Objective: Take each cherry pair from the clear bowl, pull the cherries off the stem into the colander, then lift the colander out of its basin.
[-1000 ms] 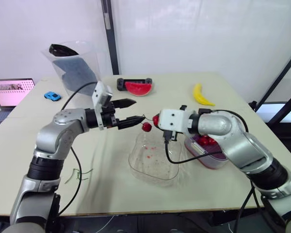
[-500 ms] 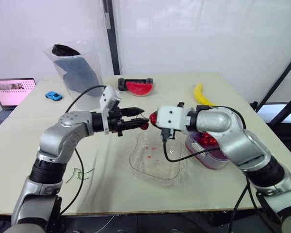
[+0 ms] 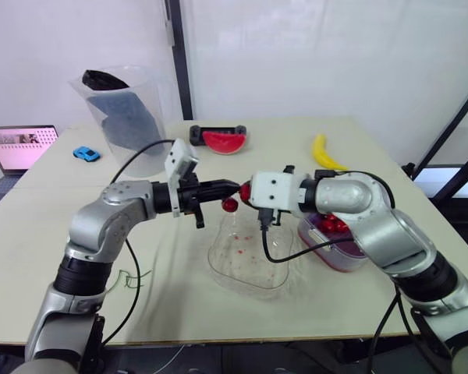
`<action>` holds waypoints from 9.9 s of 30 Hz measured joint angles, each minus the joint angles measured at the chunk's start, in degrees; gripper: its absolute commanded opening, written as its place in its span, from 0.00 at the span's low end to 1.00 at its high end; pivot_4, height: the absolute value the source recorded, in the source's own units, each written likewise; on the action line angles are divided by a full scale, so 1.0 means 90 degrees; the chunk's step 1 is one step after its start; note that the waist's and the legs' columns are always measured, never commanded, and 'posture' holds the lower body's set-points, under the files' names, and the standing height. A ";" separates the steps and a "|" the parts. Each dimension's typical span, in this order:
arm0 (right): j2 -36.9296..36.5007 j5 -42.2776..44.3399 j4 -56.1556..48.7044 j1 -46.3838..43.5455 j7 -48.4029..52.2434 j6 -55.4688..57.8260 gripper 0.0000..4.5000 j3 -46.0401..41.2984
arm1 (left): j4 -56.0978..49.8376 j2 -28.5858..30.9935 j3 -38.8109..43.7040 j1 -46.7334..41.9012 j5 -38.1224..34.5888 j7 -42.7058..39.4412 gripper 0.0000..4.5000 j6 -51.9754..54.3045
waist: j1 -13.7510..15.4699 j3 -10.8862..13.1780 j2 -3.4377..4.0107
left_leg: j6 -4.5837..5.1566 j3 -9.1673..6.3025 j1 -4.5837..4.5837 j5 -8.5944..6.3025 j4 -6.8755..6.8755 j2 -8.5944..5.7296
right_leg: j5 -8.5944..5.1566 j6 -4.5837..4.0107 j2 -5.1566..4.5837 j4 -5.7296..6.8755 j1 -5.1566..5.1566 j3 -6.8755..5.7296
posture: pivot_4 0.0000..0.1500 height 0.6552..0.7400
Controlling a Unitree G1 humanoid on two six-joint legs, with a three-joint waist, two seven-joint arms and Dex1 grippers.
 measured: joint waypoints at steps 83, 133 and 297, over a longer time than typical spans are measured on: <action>-0.0416 0.5547 -0.0099 0.0834 -0.0828 0.3500 0.37 -0.2547 | 0.0360 0.0473 0.0124 -0.0245 -0.0439 -0.2098 0.00 -0.0429 | 0.0014 0.0000 -0.0002 | 0.0034 0.0002 0.0002 -0.0019 0.0004 0.0001 | 0.0000 0.0000 -0.0001 -0.0003 0.0008 0.0000 | 1.00 1.00; -0.0035 0.5381 0.0446 0.0805 0.0022 0.2888 0.99 -0.2862 | 0.0173 -0.0323 0.0166 -0.0328 -0.0515 -0.1118 0.00 -0.0636 | 0.0121 0.0002 0.0000 | 0.0028 -0.0002 -0.0014 -0.0015 0.0032 0.0000 | 0.0000 0.0003 -0.0007 -0.0012 0.0013 -0.0005 | 1.00 1.00; -0.2719 0.4442 -0.3177 0.6273 0.0426 0.6049 1.00 -0.9473 | 0.2042 0.0407 -0.0214 -0.1345 0.0304 -0.2981 0.99 -0.1376 | 0.0154 -0.0001 0.0006 | 0.0054 0.0008 0.0025 -0.0030 0.0003 0.0007 | -0.0001 0.0003 0.0003 -0.0032 0.0052 -0.0003 | 1.00 1.00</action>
